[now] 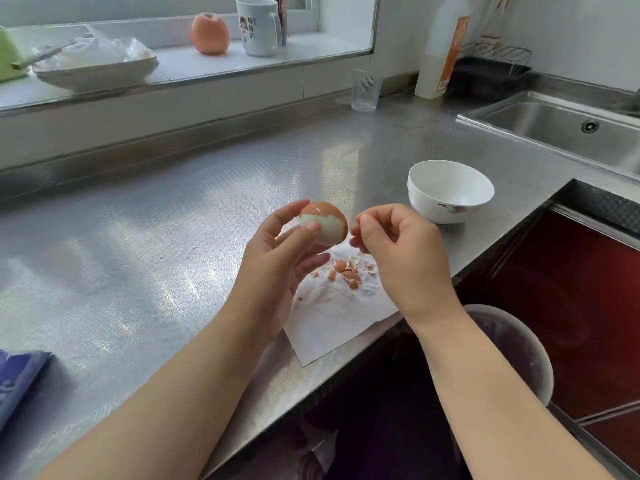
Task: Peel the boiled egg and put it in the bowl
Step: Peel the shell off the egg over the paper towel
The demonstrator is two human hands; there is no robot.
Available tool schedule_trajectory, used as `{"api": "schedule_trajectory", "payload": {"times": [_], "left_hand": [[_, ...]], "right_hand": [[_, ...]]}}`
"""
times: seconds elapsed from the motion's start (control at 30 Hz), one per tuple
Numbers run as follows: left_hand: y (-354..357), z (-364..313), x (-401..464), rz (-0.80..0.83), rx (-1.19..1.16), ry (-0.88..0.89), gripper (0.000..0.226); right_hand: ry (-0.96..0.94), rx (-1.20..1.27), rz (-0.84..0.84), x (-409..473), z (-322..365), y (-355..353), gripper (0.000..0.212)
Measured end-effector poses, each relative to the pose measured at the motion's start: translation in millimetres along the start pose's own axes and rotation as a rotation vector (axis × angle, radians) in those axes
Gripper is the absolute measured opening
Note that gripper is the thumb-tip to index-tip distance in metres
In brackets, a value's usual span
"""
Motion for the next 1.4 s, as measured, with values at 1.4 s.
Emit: {"api": "schedule_trajectory", "payload": {"times": [1.4], "left_hand": [[0, -3, 3, 0.037, -0.18, -0.126, 0.042]], "right_hand": [[-0.012, -0.142, 0.111, 6, -19, -1, 0.008]]}}
Point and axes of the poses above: each hand's wrist, its own x-axis towards the middle knuckle, its own y-axis out of the palm, z = x × y, the point moved 3 cm from there along x, towards the middle knuckle, and after that the axes turned 13 degrees about -z, right-handed, at the moved point
